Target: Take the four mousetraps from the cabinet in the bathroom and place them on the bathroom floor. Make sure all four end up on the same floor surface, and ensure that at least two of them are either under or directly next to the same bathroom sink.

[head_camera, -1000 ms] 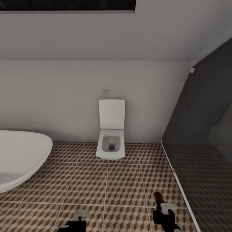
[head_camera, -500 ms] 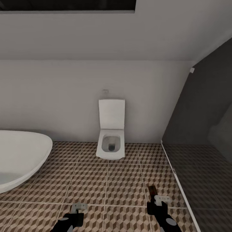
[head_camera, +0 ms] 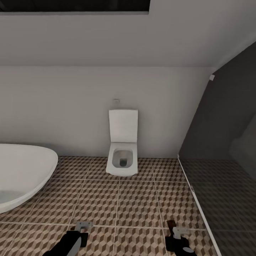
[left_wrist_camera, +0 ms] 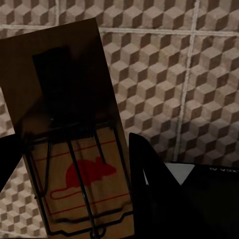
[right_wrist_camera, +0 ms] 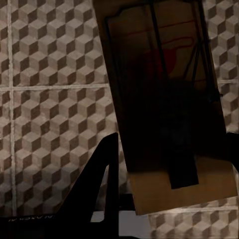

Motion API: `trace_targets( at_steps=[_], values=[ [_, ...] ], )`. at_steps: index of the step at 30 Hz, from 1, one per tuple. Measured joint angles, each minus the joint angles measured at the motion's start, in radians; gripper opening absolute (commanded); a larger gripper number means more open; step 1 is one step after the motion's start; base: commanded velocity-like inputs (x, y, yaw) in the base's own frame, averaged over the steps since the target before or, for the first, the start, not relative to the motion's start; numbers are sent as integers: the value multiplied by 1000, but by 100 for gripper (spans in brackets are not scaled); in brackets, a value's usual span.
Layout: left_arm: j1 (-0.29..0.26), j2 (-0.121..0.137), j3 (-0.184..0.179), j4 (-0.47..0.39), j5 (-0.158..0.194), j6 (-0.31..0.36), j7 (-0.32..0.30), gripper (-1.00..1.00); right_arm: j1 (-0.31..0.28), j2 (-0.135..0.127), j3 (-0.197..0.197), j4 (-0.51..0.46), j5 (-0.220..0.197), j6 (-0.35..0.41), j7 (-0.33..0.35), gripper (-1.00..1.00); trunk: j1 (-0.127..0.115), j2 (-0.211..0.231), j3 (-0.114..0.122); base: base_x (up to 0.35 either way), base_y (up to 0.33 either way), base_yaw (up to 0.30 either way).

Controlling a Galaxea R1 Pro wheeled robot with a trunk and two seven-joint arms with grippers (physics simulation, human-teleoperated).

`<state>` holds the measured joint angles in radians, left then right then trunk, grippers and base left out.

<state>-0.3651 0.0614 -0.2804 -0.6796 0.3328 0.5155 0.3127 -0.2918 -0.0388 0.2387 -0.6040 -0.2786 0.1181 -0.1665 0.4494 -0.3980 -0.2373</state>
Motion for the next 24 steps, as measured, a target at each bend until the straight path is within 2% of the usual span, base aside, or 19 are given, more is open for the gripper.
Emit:
trace_targets(
  at_steps=[5,10,14,21,22,24],
  values=[
    [-3,-3,0,0,0,8,2,-100,-4,16,0,9,-1,-4,0,-100,0,0,0,0,0,0],
    [-4,-6,0,9,2,12,1,-100,-5,19,0,-55,0,12,-5,-100,0,0,0,0,0,0],
    [-4,-6,-1,33,4,14,3,-100,-7,39,4,-109,-11,112,-24,-100,0,0,0,0,0,0],
    [-4,-8,-1,36,6,15,-2,-100,-7,49,4,-178,-19,144,-46,-100,0,0,0,0,0,0],
    [-4,-8,-1,34,8,15,-5,-100,-7,60,4,-185,-20,143,-50,-100,0,0,0,0,0,0],
    [-4,-8,-1,32,8,15,-5,-100,-7,62,4,-186,-20,141,-49,-100,0,0,0,0,0,0]
  ],
)
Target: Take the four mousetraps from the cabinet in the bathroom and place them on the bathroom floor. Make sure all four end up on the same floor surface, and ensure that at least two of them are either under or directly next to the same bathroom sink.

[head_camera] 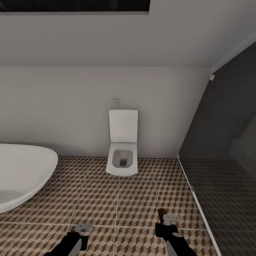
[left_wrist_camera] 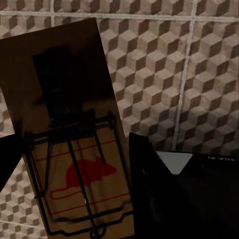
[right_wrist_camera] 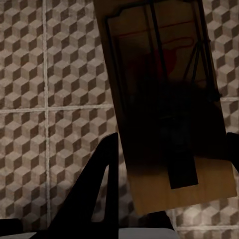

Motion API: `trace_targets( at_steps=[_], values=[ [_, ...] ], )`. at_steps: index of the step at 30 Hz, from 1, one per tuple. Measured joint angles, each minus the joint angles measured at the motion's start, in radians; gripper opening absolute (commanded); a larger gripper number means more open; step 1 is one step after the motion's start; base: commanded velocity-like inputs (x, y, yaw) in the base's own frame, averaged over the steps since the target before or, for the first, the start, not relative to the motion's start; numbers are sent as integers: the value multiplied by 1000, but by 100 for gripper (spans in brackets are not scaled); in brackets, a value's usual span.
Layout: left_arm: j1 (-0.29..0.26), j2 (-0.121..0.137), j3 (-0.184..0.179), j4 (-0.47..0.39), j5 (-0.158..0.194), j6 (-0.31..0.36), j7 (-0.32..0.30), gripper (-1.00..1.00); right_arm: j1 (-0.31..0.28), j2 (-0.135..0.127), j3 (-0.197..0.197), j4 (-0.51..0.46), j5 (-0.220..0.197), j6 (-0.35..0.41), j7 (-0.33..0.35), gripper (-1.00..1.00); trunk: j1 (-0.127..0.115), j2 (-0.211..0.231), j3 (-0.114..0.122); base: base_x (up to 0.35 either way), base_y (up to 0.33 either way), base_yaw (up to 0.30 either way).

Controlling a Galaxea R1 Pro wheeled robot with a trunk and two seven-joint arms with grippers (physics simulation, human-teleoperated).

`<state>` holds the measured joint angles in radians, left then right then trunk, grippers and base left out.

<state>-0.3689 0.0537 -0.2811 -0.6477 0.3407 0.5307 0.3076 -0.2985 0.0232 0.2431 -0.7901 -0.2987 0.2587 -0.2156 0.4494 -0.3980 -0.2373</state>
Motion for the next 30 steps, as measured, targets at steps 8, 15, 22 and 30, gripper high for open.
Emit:
trace_targets(
  at_steps=[8,15,22,30],
  values=[
    [0,-10,-3,-22,2,0,-3,-100,0,0,0,-2,1,-25,3,-100,0,0,0,0,0,0],
    [0,-18,-8,-57,2,0,-2,-100,0,-2,0,-3,1,-30,4,-100,0,0,0,0,0,0],
    [0,-23,-8,-59,2,0,-2,-100,0,-3,0,-3,1,-30,4,-100,0,0,0,0,0,0],
    [0,-43,-11,-59,2,0,-2,-100,0,-3,0,-3,1,-30,4,-100,0,0,0,0,0,0]
  ],
)
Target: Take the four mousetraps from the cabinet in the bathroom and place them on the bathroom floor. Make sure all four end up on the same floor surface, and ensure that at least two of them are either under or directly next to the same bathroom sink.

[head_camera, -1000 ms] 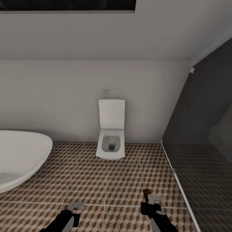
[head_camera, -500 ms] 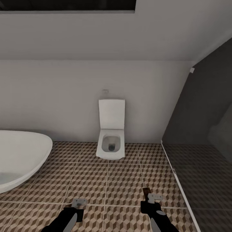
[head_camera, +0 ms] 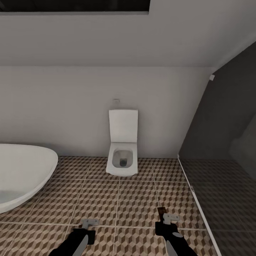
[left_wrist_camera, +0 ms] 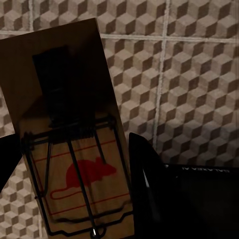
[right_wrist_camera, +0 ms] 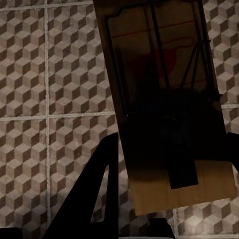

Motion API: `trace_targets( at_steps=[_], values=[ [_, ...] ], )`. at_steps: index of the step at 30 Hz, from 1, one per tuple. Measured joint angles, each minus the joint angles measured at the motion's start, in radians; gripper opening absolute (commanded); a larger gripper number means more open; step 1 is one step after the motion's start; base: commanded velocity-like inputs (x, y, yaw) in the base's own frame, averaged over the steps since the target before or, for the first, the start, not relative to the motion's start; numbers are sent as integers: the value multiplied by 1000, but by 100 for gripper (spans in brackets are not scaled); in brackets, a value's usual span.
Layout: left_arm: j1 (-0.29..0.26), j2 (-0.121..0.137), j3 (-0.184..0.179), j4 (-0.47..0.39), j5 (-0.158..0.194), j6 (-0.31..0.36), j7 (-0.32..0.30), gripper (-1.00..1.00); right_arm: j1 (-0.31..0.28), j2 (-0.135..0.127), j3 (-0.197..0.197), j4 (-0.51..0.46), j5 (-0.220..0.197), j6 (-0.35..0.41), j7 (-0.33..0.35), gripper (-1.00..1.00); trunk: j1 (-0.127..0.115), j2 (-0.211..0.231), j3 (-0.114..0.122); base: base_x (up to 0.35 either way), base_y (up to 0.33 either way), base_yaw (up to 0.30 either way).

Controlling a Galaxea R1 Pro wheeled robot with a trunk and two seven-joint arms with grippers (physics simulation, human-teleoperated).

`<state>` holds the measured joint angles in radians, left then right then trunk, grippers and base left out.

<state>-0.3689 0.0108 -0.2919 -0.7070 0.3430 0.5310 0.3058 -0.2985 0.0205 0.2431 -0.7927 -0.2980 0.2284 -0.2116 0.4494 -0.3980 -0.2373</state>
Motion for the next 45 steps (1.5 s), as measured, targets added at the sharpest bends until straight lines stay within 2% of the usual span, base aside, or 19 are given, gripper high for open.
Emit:
trace_targets(
  at_steps=[45],
  values=[
    [0,-4,-3,2,1,0,0,-100,0,-1,0,-2,-2,-16,3,-100,0,0,0,0,0,0]
  ],
)
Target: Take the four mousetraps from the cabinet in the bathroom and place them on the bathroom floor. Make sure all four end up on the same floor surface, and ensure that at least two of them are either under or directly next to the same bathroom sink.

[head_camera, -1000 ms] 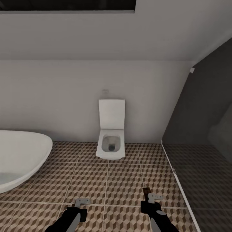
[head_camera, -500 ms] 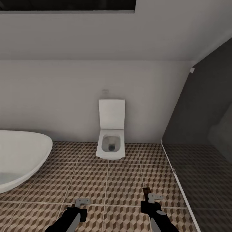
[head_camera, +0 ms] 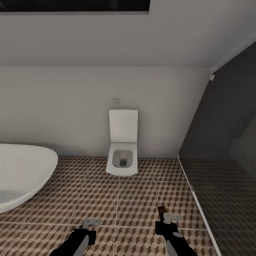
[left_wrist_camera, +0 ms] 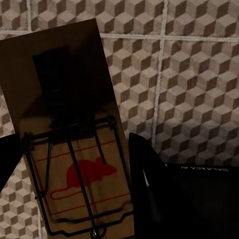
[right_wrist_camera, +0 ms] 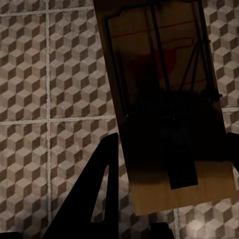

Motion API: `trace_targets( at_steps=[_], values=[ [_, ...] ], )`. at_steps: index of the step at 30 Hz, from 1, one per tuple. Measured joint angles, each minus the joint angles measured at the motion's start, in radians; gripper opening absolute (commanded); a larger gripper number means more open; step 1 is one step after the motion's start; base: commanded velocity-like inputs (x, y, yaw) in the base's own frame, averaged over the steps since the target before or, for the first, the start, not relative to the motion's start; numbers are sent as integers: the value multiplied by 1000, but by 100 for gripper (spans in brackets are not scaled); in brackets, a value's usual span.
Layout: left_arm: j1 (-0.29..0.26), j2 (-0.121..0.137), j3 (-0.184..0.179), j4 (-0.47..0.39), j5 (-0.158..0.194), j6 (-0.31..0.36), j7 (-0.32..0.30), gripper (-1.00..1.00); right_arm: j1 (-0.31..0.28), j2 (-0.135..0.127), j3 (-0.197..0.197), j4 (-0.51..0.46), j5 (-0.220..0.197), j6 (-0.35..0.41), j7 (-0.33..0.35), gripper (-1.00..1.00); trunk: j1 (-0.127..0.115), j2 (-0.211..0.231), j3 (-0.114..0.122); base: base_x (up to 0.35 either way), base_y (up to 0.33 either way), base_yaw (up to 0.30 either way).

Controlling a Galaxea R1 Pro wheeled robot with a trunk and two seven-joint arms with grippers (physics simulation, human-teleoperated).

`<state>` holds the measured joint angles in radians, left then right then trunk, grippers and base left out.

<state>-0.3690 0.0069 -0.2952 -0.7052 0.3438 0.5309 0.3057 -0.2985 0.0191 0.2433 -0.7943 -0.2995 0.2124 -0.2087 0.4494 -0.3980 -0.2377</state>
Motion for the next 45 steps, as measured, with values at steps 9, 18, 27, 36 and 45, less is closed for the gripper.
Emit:
trace_targets(
  at_steps=[9,18,27,36,45],
  values=[
    [0,0,0,0,0,0,-1,-100,0,0,0,0,1,-1,-1,-100,0,0,0,0,0,0],
    [0,-1,0,-1,0,-1,-1,-100,0,0,0,0,1,-1,-3,-100,0,0,0,0,0,0],
    [0,-1,5,-62,-3,34,-47,-100,0,0,0,0,1,-1,-2,-100,0,0,0,0,0,0],
    [-181,-2,9,-76,-10,301,-43,-100,0,4,1,0,2,-1,-2,-100,0,0,0,0,0,0],
    [-325,-4,10,225,-5,255,-51,-100,0,4,1,0,3,-1,-2,-100,0,0,0,0,0,0]
  ],
)
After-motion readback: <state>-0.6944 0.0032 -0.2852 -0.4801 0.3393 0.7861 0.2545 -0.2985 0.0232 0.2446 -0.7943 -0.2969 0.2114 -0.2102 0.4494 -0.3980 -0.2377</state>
